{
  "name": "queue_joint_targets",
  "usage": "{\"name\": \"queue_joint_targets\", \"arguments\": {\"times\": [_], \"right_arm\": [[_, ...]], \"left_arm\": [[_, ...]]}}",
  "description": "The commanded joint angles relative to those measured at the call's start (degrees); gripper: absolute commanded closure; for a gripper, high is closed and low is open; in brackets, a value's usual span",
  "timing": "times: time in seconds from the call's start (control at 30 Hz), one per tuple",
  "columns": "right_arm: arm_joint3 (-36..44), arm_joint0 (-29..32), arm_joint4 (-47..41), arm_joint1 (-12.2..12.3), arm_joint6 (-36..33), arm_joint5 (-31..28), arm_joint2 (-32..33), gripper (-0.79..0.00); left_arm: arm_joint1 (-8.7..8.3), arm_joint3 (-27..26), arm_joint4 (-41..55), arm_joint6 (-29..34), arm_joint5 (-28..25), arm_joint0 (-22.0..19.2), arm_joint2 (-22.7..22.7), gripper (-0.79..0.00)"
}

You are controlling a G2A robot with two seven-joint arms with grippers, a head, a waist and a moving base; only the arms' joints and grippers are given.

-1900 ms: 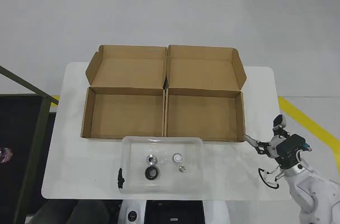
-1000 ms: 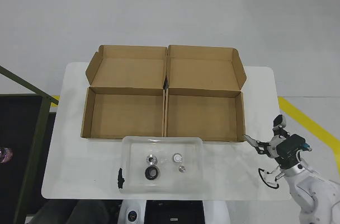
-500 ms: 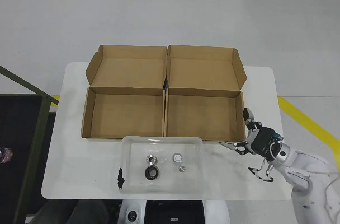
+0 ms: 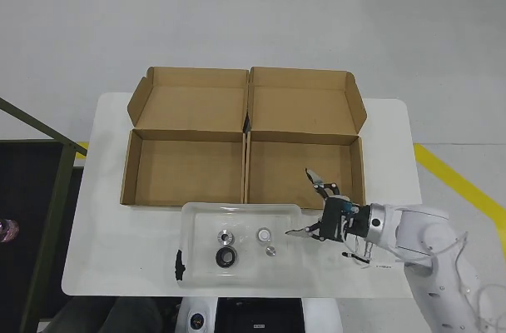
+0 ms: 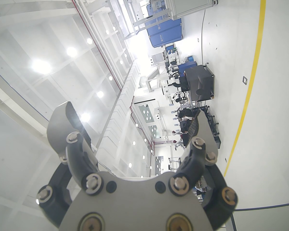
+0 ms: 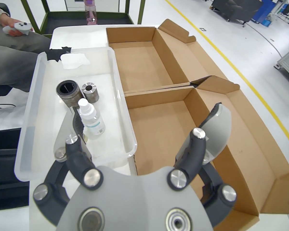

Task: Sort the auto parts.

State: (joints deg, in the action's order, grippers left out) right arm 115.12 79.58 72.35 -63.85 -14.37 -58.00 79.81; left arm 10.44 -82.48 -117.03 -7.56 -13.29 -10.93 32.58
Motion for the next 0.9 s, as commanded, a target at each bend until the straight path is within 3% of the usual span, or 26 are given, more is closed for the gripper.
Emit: {"name": "queue_joint_targets", "arguments": {"times": [0.0, 0.57, 0.87], "right_arm": [[-0.4, -1.3, -1.0, 0.4, -1.8, 0.0, -2.2, -0.785], [-4.3, -13.5, -6.4, 2.3, -14.6, 0.0, -20.1, -0.785], [-5.0, -15.2, -7.7, 2.6, -18.3, 0.0, -25.4, -0.785]], "left_arm": [[0.0, 0.0, 0.0, 0.0, 0.0, 0.0, 0.0, -0.785], [0.0, 0.0, 0.0, 0.0, 0.0, 0.0, 0.0, -0.785], [0.0, 0.0, 0.0, 0.0, 0.0, 0.0, 0.0, -0.785]]}}
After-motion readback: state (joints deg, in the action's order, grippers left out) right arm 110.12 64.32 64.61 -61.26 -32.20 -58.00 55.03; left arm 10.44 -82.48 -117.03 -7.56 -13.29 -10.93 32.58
